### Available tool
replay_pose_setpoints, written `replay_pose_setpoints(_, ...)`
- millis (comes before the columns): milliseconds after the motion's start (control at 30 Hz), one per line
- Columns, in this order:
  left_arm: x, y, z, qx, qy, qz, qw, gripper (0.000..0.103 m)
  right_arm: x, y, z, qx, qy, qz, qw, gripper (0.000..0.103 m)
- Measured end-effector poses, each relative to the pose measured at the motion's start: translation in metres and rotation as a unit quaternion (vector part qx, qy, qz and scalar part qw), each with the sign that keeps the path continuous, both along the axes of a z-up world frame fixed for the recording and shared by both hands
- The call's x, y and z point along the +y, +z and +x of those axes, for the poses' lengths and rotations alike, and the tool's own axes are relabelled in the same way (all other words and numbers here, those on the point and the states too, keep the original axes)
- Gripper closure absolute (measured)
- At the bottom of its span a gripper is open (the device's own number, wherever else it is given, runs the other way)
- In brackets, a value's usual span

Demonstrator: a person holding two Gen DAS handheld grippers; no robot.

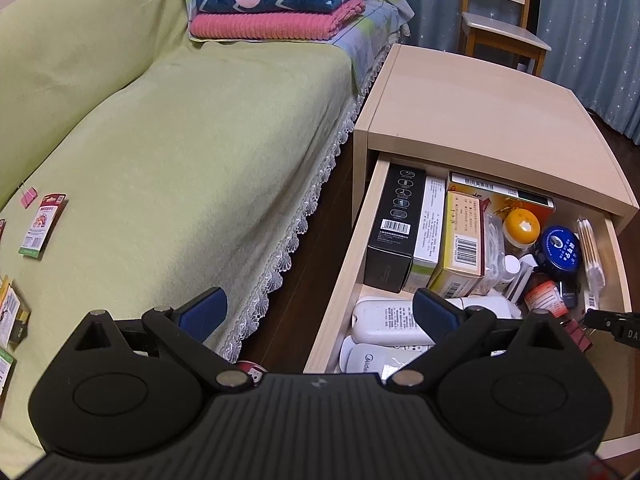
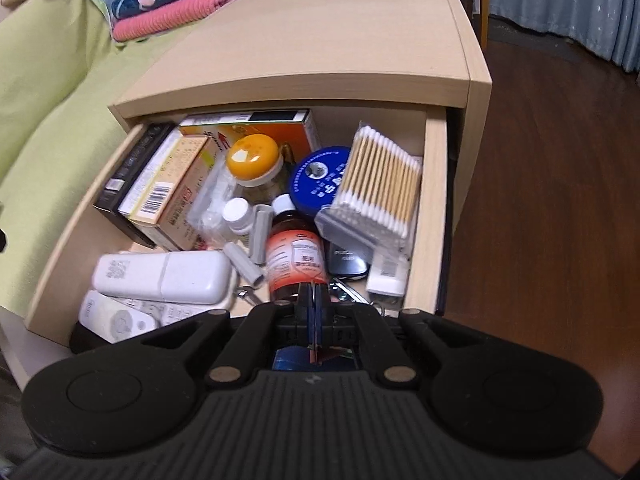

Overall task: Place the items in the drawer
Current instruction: 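Lower the pink binder clip into the drawer and open the right gripper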

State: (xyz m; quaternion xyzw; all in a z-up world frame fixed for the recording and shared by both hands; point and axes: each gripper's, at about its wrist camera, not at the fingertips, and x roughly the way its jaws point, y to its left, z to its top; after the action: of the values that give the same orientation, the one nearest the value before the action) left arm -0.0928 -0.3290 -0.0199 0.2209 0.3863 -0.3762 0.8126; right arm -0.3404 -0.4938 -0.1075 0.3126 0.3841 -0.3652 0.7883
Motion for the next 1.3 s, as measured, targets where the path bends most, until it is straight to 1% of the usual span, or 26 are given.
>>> replay_pose_setpoints(167,0.001,-0.002,-0.001,0.000,-0.003,0.000,1.0000,0.003,-0.005,0.000,-0.001,0.010,0.000,-0.002,1.000,0.102)
replay_pose_setpoints(300,0.001,-0.001,0.000,0.001,-0.003,-0.001,1.0000,0.003,-0.008,0.005,-0.003,0.013,-0.002,-0.005,1.000,0.099)
replay_pose_setpoints(367,0.002,-0.001,0.000,0.002,-0.002,-0.001,1.0000,0.003,-0.009,0.008,-0.004,0.015,0.008,-0.004,1.000,0.099)
replay_pose_setpoints(400,0.002,-0.001,0.001,0.002,-0.001,-0.002,1.0000,0.003,-0.008,0.009,-0.002,0.020,0.024,-0.001,1.000,0.099)
replay_pose_setpoints(467,0.003,-0.001,0.001,0.004,-0.001,-0.002,1.0000,0.003,-0.005,0.009,0.003,0.034,0.069,0.011,0.997,0.100)
replay_pose_setpoints(533,0.003,-0.002,0.001,0.004,0.000,-0.003,1.0000,0.003,-0.003,0.004,0.010,0.052,0.108,0.034,0.992,0.101)
replay_pose_setpoints(567,0.003,-0.002,0.001,0.005,0.000,-0.003,1.0000,0.003,-0.004,0.000,0.013,0.066,0.113,0.041,0.991,0.101)
replay_pose_setpoints(667,0.005,-0.002,0.001,0.004,0.002,-0.003,1.0000,0.003,-0.008,-0.012,0.018,0.102,0.105,0.057,0.988,0.101)
replay_pose_setpoints(700,0.005,-0.001,0.002,0.004,0.003,-0.003,1.0000,0.003,-0.010,-0.013,0.019,0.108,0.105,0.062,0.987,0.102)
replay_pose_setpoints(800,0.006,-0.002,0.004,0.006,0.007,-0.003,0.9999,0.003,-0.009,-0.018,0.025,0.119,0.103,0.073,0.985,0.102)
replay_pose_setpoints(967,0.006,-0.004,0.003,0.008,0.005,-0.003,1.0000,0.003,-0.008,-0.023,0.036,0.141,0.105,0.069,0.982,0.102)
replay_pose_setpoints(1033,0.006,-0.004,0.002,0.009,0.004,-0.004,0.9999,0.003,-0.007,-0.024,0.041,0.147,0.112,0.069,0.980,0.102)
replay_pose_setpoints(1133,0.007,-0.004,0.002,0.010,0.003,-0.004,0.9999,0.003,0.000,-0.026,0.047,0.160,0.136,0.062,0.976,0.102)
replay_pose_setpoints(1233,0.008,-0.005,0.003,0.013,0.003,-0.004,0.9999,0.003,0.004,-0.029,0.052,0.180,0.152,0.056,0.970,0.102)
replay_pose_setpoints(1300,0.008,-0.006,0.004,0.013,0.003,-0.004,0.9999,0.003,0.004,-0.033,0.056,0.201,0.161,0.048,0.965,0.102)
